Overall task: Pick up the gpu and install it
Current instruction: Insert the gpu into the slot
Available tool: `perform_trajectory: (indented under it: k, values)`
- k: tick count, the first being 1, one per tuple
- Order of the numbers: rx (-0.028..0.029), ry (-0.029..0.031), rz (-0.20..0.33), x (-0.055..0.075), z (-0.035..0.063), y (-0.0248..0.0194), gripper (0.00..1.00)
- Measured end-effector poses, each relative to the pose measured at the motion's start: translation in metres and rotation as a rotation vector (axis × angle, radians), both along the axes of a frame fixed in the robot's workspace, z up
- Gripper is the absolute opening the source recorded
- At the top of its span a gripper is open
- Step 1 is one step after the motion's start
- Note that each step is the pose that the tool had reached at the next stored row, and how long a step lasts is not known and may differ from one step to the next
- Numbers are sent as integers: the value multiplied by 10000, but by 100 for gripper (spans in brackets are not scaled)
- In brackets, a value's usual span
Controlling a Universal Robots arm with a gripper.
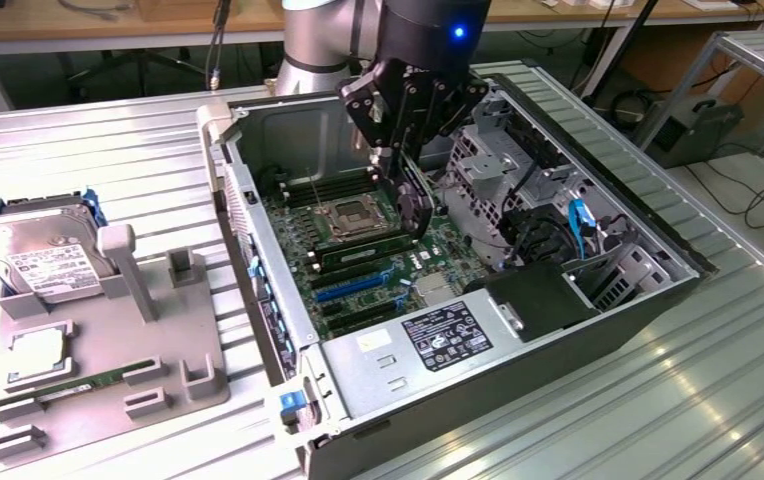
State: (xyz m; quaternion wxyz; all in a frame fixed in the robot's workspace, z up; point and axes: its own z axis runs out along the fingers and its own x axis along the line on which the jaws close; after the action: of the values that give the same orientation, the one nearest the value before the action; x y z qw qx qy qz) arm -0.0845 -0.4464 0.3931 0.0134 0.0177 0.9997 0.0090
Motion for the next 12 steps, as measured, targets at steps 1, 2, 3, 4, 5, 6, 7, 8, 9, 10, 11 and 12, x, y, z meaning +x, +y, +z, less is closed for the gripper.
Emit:
perform_trajectory:
  k: [1, 2, 3, 4, 5, 6, 7, 8, 9, 10, 11, 12]
  values:
    - [1, -1, 61, 0, 0, 0, 26]
    - [0, 0, 128, 0, 0, 0, 26]
    - [0, 0, 224, 0, 0, 0, 26]
    - [1, 0, 299, 0, 0, 0, 26]
    - [1, -1, 422, 0, 0, 0, 26]
    - [1, 0, 562, 0, 0, 0, 26]
    - [1, -1, 633, 1, 0, 0, 26]
    - [0, 0, 714, 1, 0, 0, 26]
    - [1, -1, 794, 1, 0, 0, 26]
    - [0, -1, 852, 1, 0, 0, 26]
    - [1, -1, 930, 1, 0, 0, 26]
    - [1, 0, 1002, 1, 0, 0, 26]
